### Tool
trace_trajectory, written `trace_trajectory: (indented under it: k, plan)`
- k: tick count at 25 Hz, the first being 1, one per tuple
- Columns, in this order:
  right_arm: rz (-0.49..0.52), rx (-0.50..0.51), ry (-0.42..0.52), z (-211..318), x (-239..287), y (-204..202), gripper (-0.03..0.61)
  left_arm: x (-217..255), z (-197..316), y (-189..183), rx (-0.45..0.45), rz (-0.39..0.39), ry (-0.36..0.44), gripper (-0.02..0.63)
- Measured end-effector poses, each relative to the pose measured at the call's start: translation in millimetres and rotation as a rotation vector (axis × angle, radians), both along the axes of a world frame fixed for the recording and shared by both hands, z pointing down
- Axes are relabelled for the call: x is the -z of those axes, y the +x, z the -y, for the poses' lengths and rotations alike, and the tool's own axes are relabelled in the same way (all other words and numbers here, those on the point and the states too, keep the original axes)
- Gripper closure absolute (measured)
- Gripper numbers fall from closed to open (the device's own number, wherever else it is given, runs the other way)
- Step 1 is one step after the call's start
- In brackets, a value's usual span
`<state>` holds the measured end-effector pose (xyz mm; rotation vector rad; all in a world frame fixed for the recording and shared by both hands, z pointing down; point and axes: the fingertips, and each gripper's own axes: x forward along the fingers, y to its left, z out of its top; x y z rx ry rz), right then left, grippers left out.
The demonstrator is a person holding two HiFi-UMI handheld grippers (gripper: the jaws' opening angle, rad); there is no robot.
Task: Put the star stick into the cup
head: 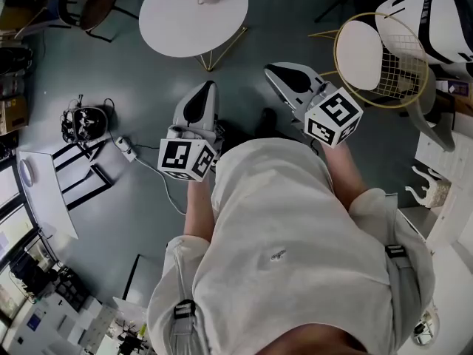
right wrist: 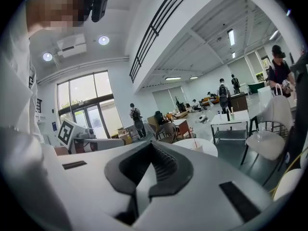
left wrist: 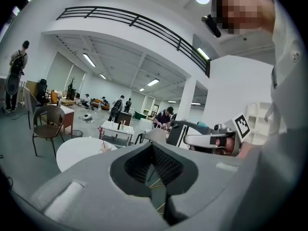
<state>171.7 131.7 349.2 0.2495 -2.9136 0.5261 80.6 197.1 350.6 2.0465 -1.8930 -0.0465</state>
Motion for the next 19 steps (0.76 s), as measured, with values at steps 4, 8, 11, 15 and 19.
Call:
trace_trajectory:
  k: [4, 8, 11, 15, 19]
  plan:
    - [-0.001, 0.010, 0.006, -6, -1, 6, 0.572, -4, -6, 8, 0.011, -0.030, 0.007, 0.603]
    - [-0.010, 0.009, 0.008, -7, -2, 10, 0.572, -6, -7, 12, 0.010, -0.019, -0.003, 0.603]
    - [-0.018, 0.013, 0.014, -7, -3, 12, 0.572, -6, -7, 13, 0.010, -0.015, -0.005, 0.603]
    - [-0.048, 0.013, 0.011, -7, -13, 17, 0.572, -9, -10, 16, 0.012, -0.017, -0.010, 0.603]
    - [-0.049, 0.005, -0.002, -5, -17, 25, 0.572, -12, -12, 20, 0.016, -0.017, -0.017, 0.603]
